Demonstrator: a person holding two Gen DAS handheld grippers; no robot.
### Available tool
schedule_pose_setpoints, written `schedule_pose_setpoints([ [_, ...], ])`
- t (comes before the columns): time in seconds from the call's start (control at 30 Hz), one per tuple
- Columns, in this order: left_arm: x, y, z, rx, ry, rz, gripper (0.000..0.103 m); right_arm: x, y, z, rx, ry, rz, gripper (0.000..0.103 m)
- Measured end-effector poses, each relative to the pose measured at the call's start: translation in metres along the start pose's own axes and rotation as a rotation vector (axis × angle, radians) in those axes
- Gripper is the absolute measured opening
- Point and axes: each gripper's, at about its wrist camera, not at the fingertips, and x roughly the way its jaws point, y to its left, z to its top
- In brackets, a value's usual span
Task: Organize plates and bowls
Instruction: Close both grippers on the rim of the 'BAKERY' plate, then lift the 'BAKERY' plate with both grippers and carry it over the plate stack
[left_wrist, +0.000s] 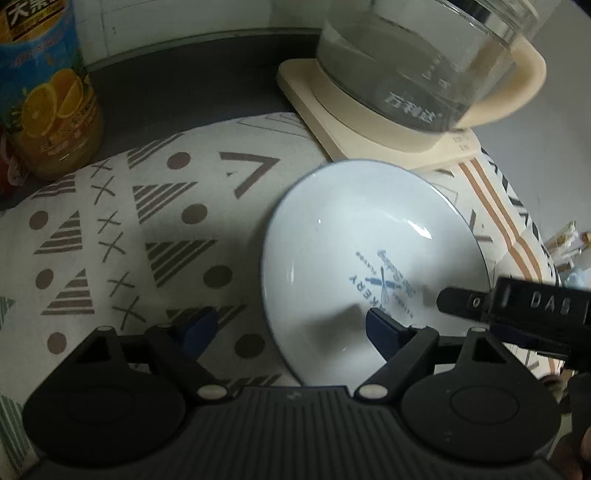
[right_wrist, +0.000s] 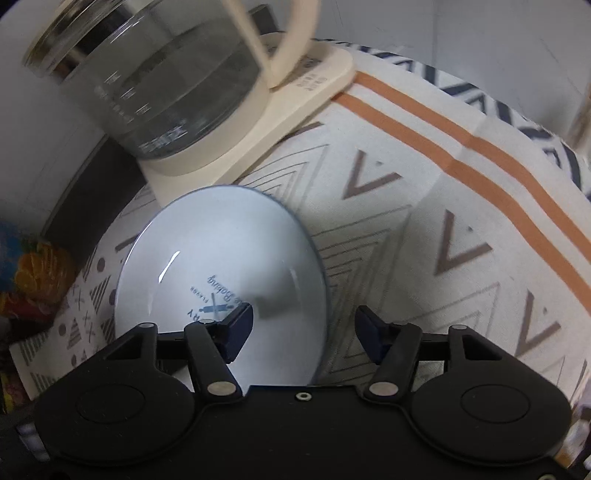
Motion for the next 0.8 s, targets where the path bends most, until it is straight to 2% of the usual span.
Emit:
schedule_pose_setpoints([
  [0.1, -0.001, -0.001, -0.001, 0.007, -0.008, 0.006, 0.077, 0.007, 0.003, 0.003, -0.006, 0.027, 0.023, 0.051],
  [0.2, -0.004, 0.002, -0.002, 0.002, -0.009, -0.010, 0.062, 0.009, 0.005, 0.003, 0.007, 0.038, 0.024, 0.052],
  [0.27, -0.004, 0.005, -0.001, -0.011, -0.002, -0.028, 0.049, 0.009, 0.006, 0.003, -0.009, 0.042, 0.026, 0.051],
  [0.3, -0.005, 0.007, -0.001, -0.019, 0.003, -0.039, 0.044, 0.009, 0.005, 0.002, -0.013, 0.043, 0.030, 0.047],
  [0.33, -0.005, 0.008, -0.001, -0.025, 0.007, -0.051, 0.032, 0.008, 0.003, 0.002, -0.011, 0.043, 0.035, 0.040],
  [0.37, -0.003, 0.007, -0.001, -0.033, 0.014, -0.056, 0.029, 0.007, 0.000, 0.001, -0.004, 0.039, 0.035, 0.034],
  [0.4, -0.004, 0.008, 0.000, -0.039, 0.013, -0.055, 0.028, 0.005, -0.005, 0.001, 0.012, 0.036, 0.033, 0.023],
  [0.43, -0.004, 0.010, 0.000, -0.047, 0.011, -0.052, 0.025, 0.004, -0.010, 0.000, 0.034, 0.036, 0.040, 0.017],
  [0.5, -0.007, 0.015, 0.000, -0.064, -0.003, -0.057, 0.023, -0.003, -0.021, -0.003, 0.072, 0.013, 0.097, 0.012],
  [0.63, -0.011, 0.022, 0.000, -0.071, 0.005, -0.090, 0.019, -0.018, -0.030, -0.009, 0.088, -0.056, 0.168, 0.008],
  [0.8, -0.024, 0.022, 0.001, -0.059, -0.023, -0.124, 0.019, -0.034, -0.028, -0.007, 0.092, -0.116, 0.192, 0.008],
])
